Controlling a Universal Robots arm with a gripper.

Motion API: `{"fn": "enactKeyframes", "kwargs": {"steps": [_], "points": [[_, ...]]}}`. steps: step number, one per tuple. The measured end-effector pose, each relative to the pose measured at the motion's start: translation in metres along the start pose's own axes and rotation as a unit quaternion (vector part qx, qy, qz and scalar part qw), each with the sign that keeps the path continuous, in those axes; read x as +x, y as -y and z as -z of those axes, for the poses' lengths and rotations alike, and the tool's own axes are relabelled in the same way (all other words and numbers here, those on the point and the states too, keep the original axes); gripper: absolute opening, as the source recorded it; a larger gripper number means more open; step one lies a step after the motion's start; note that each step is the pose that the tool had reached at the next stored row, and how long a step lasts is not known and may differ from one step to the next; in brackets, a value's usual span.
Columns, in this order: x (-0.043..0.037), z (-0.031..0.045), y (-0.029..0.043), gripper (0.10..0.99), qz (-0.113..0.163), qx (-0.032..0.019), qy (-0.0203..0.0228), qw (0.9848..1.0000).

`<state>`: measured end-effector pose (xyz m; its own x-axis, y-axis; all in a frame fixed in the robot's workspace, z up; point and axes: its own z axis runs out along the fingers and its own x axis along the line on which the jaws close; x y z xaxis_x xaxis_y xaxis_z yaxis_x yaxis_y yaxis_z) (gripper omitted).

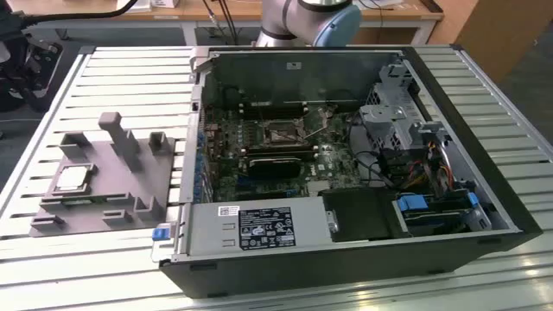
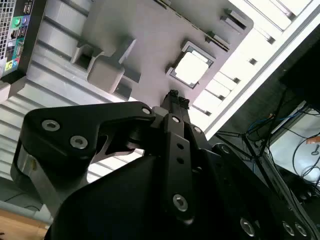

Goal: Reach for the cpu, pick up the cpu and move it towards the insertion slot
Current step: 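Reach for the cpu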

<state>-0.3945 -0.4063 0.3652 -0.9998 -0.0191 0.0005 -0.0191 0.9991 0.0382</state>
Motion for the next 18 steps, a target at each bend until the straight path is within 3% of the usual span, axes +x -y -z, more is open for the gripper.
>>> {"fn": "enactKeyframes", "kwargs": {"steps": [11, 18], "points": [[0.0034, -0.0032, 0.0002, 0.106, 0.0, 0.0, 0.0, 1.0], [0.018, -0.0083, 0.0021, 0.106, 0.0, 0.0, 0.0, 1.0]]}}
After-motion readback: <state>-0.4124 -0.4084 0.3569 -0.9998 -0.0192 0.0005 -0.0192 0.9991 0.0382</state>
